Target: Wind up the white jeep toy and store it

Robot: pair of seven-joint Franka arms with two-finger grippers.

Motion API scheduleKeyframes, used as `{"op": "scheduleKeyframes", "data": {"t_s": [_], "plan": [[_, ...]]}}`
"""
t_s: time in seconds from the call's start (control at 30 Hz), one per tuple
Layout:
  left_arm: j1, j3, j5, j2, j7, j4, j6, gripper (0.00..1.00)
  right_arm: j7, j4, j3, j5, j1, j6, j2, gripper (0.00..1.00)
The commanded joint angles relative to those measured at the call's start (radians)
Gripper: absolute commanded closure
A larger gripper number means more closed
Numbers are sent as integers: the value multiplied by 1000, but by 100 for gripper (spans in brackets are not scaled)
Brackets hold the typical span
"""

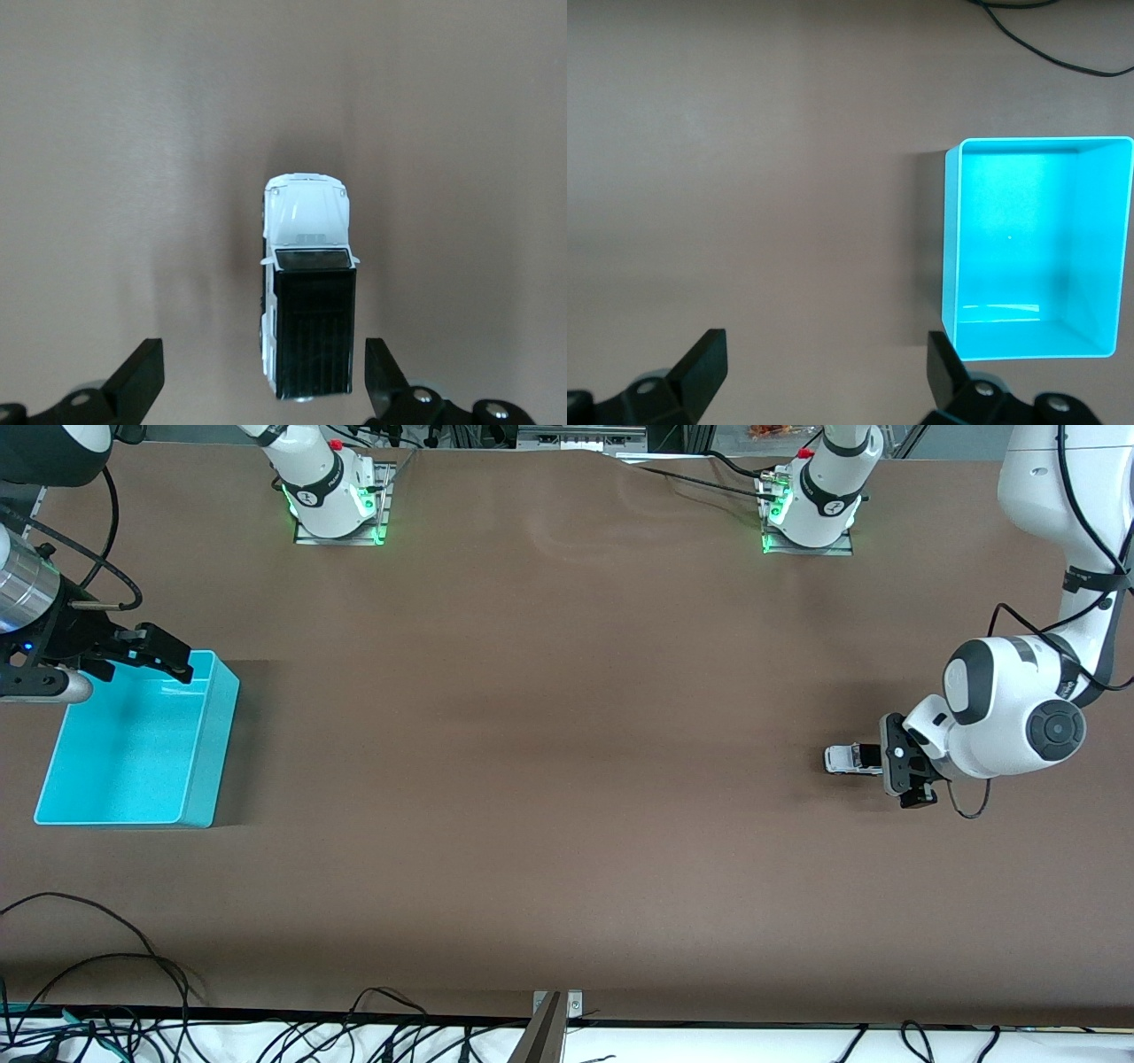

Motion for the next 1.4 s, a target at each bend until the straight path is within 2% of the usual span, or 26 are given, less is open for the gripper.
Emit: {"op": "scheduleKeyframes", "data": {"t_s": [0.0, 0.13, 0.4, 0.47, 0.5, 0.63, 0.73, 0.87, 1.0, 1.37], "plan": [[8, -5, 20, -19, 44, -95, 109, 0, 3, 17, -1, 11, 0, -14, 4, 0], [10, -8, 16, -40, 47, -148, 153, 0, 3, 17, -1, 11, 0, -14, 4, 0], [11, -9, 10, -40, 47, -181, 175, 0, 3, 17, -1, 11, 0, -14, 4, 0], [11, -12, 10, -42, 47, -181, 176, 3, 3, 17, -1, 11, 0, -14, 4, 0], [11, -13, 10, -42, 47, -181, 176, 9, 3, 17, -1, 11, 0, -14, 4, 0], [11, -24, 10, -47, 49, -179, 176, 48, 3, 17, -1, 11, 0, -14, 4, 0], [11, -24, 10, -47, 53, -179, 175, 69, 3, 17, -1, 11, 0, -14, 4, 0], [10, -24, 11, -42, 55, -175, 175, 87, 3, 17, -1, 11, 0, -14, 4, 0], [10, -25, 16, -39, 55, -173, 176, 96, 3, 17, -1, 11, 0, -14, 4, 0], [14, -22, 19, -19, 55, -173, 175, 96, 3, 17, -1, 11, 0, -14, 4, 0]]}}
